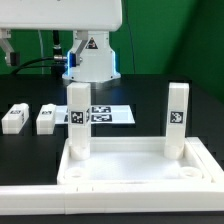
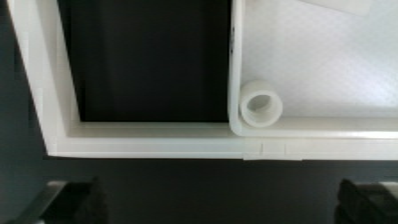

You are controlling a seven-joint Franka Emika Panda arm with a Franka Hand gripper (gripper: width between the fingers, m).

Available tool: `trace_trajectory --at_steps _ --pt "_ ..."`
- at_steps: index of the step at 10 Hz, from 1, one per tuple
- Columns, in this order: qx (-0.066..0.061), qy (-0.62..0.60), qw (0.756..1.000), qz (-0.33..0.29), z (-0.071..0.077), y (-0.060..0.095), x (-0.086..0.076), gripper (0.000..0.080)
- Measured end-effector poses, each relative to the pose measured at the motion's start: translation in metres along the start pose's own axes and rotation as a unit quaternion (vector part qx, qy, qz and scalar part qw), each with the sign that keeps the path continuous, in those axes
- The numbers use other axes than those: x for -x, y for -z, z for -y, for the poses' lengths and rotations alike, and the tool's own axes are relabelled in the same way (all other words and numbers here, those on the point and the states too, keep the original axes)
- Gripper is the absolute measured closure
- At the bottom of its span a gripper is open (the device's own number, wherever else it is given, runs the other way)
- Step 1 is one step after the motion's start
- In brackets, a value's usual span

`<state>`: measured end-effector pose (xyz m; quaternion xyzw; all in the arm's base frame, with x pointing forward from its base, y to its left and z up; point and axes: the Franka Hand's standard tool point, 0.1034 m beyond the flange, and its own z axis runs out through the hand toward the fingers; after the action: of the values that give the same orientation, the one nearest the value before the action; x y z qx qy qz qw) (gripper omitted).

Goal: Assemble desk

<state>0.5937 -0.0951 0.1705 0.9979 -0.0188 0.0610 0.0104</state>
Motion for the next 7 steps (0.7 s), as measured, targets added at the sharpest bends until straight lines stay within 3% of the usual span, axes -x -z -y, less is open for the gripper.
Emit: trace_trajectory --at_steps 2,4,5,7 --pt "-0.003 0.016 1.000 0.010 -0.012 -0.013 0.035 0.0151" --pt "-0.009 0.028 0.999 0.022 -0.035 -0.031 0.084 0.0151" --pt "-0.008 0.024 0.999 0.030 -0.035 -0.038 0.096 0.0151" --pt "-0.008 0.025 0.999 0.028 -0.034 -0.037 0.093 0.0151"
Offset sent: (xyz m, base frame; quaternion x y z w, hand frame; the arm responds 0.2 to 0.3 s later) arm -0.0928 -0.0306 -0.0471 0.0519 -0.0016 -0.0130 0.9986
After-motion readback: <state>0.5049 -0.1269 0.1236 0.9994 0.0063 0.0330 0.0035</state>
